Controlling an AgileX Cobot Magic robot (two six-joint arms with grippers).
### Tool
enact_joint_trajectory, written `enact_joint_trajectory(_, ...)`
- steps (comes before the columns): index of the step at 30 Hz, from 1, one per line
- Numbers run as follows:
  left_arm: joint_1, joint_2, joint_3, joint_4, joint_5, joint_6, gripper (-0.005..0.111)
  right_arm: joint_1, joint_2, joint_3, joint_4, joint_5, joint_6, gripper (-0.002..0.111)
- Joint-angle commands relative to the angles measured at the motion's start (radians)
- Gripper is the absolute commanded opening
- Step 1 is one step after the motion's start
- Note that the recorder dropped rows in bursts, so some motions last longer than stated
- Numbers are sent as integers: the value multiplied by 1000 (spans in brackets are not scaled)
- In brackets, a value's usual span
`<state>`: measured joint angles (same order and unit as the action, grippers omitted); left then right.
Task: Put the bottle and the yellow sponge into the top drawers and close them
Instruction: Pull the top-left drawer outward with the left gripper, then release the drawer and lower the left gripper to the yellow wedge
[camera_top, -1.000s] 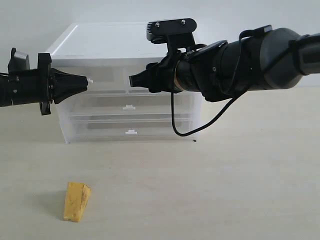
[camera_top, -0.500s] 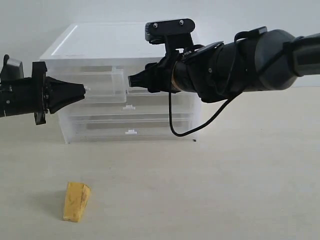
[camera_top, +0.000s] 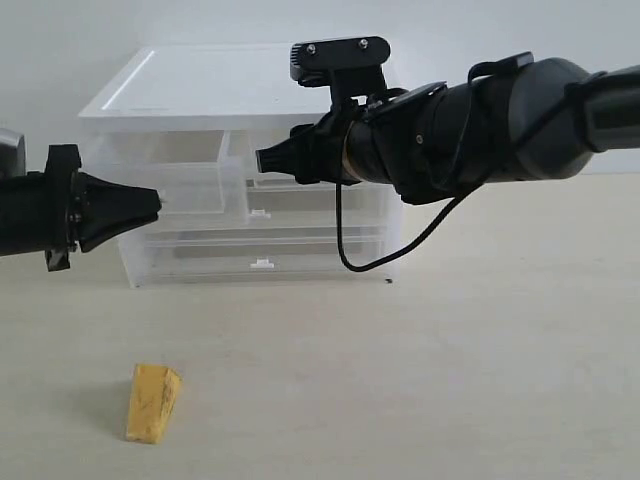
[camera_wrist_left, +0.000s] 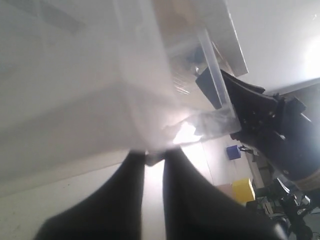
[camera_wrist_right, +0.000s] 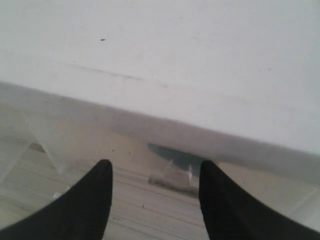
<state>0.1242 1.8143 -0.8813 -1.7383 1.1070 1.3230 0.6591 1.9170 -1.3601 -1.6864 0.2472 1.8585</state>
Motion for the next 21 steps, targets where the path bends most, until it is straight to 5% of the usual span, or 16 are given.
enact_joint_trajectory(1,-6,-54,34,1,114,37,4,-12,36,-38,-58,-15,-8,49)
enact_joint_trajectory(21,-6,-209,229,-6,114,107,4,-12,36,-38,-58,-44,-8,49)
